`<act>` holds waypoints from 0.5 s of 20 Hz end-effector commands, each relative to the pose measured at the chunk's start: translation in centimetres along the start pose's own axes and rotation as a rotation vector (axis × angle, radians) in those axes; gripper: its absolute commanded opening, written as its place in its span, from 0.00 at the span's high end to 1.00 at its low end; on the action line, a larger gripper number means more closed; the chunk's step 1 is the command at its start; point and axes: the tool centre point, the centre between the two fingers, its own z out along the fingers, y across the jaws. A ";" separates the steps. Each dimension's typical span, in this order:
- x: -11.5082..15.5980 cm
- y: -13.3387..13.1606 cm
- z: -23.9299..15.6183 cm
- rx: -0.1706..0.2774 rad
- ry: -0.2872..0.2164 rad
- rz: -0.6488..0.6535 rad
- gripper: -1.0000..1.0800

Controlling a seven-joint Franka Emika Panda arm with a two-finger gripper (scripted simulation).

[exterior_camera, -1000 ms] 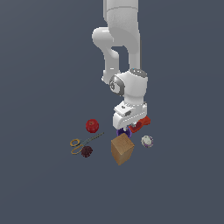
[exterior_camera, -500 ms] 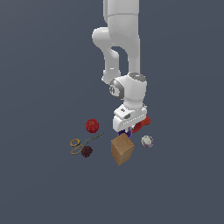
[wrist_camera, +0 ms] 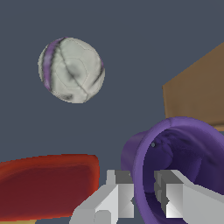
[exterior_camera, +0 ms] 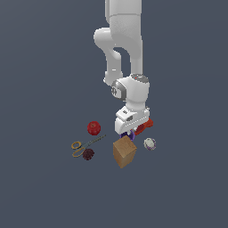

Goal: Pick up a designated object from a clutter of objects.

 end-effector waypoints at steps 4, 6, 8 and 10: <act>0.0 -0.2 -0.7 0.000 0.001 0.000 1.00; 0.0 -0.3 -1.3 0.000 0.001 -0.001 1.00; 0.0 -0.5 -2.0 -0.001 0.000 -0.001 1.00; 0.0 -0.7 -2.9 -0.001 0.000 -0.001 1.00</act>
